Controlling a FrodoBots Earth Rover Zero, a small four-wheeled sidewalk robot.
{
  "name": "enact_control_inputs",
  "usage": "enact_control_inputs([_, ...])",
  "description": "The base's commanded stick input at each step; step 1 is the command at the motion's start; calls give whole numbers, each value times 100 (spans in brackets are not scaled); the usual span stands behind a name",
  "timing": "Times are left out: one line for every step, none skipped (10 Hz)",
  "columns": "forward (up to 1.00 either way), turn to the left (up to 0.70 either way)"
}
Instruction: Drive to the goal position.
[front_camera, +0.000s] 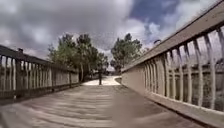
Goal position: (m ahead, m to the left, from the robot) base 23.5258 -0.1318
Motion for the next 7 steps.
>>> enact_control_inputs([69,1])
enact_control_inputs([69,1])
enact_control_inputs([69,1])
enact_control_inputs([69,1])
enact_control_inputs([69,1])
enact_control_inputs([69,1])
enact_control_inputs([69,1])
